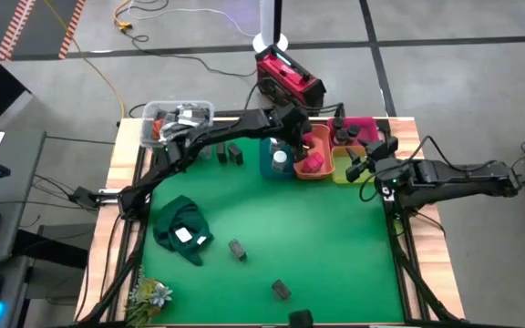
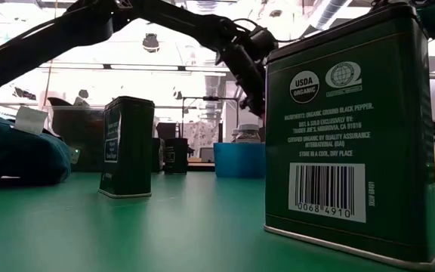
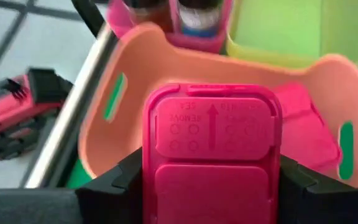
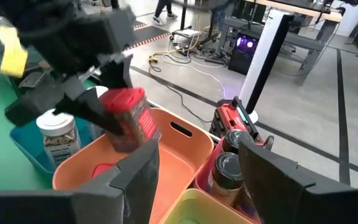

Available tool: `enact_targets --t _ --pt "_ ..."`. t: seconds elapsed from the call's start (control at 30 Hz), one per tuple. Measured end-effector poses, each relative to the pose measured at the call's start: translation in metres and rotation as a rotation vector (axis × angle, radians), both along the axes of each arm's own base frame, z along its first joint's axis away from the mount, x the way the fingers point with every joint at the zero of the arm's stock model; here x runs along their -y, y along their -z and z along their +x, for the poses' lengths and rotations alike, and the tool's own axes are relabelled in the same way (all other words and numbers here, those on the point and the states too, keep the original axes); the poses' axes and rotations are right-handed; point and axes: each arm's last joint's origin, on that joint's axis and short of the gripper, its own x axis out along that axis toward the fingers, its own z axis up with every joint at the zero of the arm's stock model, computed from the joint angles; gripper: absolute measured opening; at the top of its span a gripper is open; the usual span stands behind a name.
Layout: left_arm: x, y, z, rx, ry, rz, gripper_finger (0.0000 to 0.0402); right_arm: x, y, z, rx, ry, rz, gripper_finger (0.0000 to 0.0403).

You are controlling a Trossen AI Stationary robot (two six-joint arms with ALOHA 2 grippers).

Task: Sort spices by type
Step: Put the red seasoning can into the orange bin

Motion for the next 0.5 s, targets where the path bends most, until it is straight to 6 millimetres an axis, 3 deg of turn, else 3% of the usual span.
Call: enact_targets --t 0.23,0.5 --pt "0.007 0.017 0.014 0.013 0.062 0.028 0.0206 0.0 0.0 0.0 -0.004 -0.001 -0.001 0.0249" --pt "0.009 0.02 0.014 -0.002 0.069 0.028 0.0206 0.0 0.002 0.0 -0.014 -0.018 0.014 0.0249"
